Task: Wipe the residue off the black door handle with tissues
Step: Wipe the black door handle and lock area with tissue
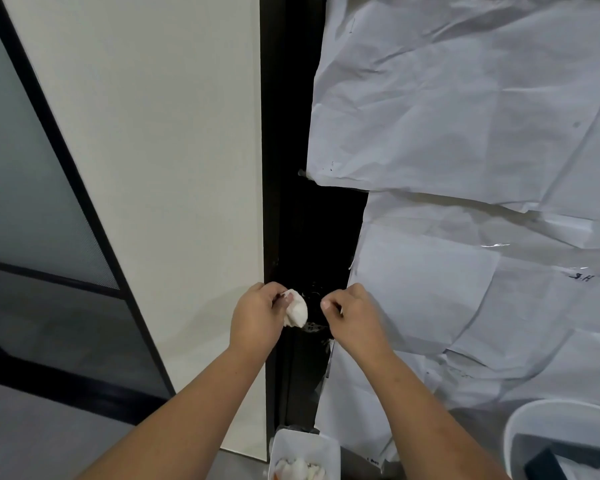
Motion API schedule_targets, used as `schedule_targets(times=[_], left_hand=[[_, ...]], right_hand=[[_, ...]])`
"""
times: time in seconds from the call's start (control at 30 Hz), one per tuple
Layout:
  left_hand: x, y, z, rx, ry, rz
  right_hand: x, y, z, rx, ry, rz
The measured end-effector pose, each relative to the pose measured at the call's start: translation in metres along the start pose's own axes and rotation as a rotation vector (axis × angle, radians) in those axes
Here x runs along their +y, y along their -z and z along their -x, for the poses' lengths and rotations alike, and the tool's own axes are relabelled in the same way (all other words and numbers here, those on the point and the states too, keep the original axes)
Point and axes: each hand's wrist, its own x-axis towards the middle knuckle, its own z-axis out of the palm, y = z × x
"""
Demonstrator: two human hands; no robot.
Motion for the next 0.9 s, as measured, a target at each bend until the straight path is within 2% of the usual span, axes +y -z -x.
schedule_targets(times=[0.17, 0.27, 0.33, 0.4, 0.53, 0.63, 0.77, 0.9], left_hand=[[-0.001, 0.002, 0.005, 0.093, 0.037, -0.230], [0.001, -0.003, 0.006, 0.034, 0.085, -0.304], [0.003, -0.009, 0.006, -0.010, 0.145, -0.271], [0.006, -0.019, 0.005, -0.031, 0.256, -0.094], [0.014, -0.026, 0.001, -0.094, 0.767, 0.623], [0.017, -0.030, -0.002, -0.149, 0.992, 0.863], [0.021, -0.035, -0.006, -0.153, 1.098, 1.079], [0.024, -0.036, -0.011, -0.136, 1.088, 1.219]], right_hand=[[0.010, 0.000, -0.006, 0.088, -0.130, -0.123], [0.018, -0.007, -0.004, 0.096, -0.130, -0.156], [0.021, -0.011, -0.003, 0.074, -0.108, -0.137], [0.022, -0.011, -0.002, 0.031, -0.093, -0.115], [0.027, -0.008, -0.002, -0.011, -0.071, -0.105], [0.029, -0.007, -0.001, -0.021, -0.053, -0.107], [0.030, -0.007, -0.001, -0.023, -0.017, -0.080], [0.031, -0.007, -0.001, -0.029, -0.004, -0.072]])
